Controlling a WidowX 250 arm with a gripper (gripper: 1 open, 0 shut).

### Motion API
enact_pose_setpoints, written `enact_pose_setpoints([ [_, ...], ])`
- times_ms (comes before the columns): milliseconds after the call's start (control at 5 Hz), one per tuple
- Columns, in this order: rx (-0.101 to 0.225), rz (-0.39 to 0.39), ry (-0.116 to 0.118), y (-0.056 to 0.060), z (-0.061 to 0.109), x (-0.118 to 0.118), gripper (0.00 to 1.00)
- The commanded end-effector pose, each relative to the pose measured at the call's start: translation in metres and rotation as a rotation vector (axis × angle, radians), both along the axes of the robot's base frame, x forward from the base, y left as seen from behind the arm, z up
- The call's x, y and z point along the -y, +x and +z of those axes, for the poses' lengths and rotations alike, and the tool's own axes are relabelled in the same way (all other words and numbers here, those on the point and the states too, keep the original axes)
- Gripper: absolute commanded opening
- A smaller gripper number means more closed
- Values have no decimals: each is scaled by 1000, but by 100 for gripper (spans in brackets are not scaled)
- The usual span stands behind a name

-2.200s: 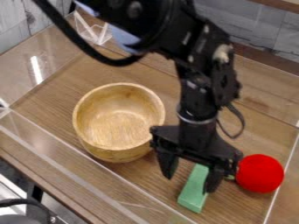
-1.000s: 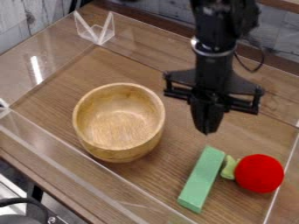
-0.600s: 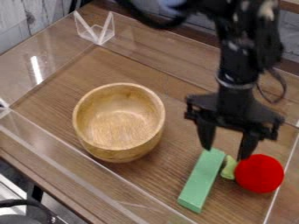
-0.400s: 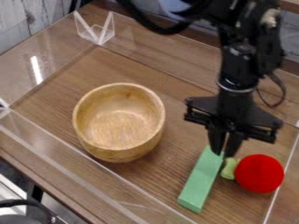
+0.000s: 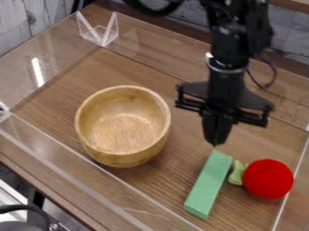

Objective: Remove the green object from the brown bowl and put it on the table

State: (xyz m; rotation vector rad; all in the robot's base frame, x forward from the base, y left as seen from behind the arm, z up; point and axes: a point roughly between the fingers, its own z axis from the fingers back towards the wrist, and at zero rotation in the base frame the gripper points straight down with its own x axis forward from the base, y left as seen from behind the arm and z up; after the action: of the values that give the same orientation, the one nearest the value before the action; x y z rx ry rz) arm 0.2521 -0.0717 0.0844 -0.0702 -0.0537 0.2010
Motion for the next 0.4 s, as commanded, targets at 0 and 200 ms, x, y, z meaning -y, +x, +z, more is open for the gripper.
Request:
enact_pose_setpoints([
  [0, 57, 8, -11, 8, 6, -4, 0],
  [200, 45, 16, -5, 7, -5, -10, 100],
])
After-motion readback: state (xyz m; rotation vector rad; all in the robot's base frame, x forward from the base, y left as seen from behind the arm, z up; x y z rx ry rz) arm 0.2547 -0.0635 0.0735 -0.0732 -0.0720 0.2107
